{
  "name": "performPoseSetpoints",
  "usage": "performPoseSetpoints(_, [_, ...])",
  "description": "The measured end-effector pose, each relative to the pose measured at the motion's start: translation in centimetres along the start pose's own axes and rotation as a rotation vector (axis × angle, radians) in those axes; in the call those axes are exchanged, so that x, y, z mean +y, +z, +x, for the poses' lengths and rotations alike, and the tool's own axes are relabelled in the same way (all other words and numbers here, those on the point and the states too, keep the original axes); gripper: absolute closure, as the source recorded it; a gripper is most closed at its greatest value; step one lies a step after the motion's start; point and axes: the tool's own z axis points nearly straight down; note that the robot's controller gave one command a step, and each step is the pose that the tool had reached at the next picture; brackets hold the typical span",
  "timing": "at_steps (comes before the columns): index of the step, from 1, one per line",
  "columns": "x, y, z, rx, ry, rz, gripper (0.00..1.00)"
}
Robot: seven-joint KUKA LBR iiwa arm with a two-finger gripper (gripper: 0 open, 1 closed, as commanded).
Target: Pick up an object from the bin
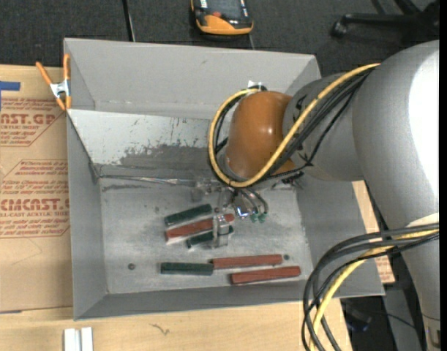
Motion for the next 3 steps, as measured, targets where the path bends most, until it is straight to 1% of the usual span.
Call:
performPoseSetpoints(1, [0.92, 1.13, 0.88, 0.004, -0.100, 0.001, 1.00])
performPoseSetpoints(3, [1.08, 0.59, 1.19, 0.010, -0.108, 0.000, 1.00])
